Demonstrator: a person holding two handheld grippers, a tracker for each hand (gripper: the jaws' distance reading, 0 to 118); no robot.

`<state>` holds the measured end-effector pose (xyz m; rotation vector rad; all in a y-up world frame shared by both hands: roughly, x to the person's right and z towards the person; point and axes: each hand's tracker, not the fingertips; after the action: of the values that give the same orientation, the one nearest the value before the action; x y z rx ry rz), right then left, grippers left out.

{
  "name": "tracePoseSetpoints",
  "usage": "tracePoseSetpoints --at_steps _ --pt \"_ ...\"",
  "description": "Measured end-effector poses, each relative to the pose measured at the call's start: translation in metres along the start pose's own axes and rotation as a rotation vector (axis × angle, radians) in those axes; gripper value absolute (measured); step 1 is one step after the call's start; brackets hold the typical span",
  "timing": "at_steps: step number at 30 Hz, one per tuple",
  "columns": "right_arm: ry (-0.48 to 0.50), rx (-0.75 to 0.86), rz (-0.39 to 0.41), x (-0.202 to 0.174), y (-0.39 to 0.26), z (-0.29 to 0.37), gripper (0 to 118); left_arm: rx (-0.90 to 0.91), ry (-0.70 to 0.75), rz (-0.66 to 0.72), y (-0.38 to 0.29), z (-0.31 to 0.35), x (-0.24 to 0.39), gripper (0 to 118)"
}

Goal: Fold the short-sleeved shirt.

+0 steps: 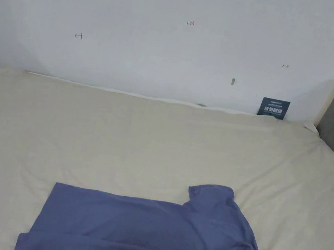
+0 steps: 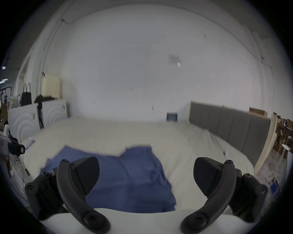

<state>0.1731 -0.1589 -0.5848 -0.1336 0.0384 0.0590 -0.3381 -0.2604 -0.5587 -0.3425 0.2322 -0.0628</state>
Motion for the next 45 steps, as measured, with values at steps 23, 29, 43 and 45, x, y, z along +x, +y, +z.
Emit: tracePoseSetpoints --at_steps 23,29,43,45 --pt "0.086 0.16 0.038 -0.055 0.047 0.029 0 0.278 -0.082 0.036 0.071 0.034 0.04 3" --pt "0.078 0.109 0.01 -0.046 0.039 0.017 0 0.213 -0.105 0.009 0.072 -0.017 0.03 3" --pt "0.026 -0.05 0.023 -0.013 0.002 -0.033 0 -0.475 -0.09 -0.22 0.028 -0.327 0.017 118" --pt "0.014 -0.065 0.027 -0.006 -0.001 -0.039 0 -0.523 -0.122 -0.217 0.015 -0.354 0.018 118"
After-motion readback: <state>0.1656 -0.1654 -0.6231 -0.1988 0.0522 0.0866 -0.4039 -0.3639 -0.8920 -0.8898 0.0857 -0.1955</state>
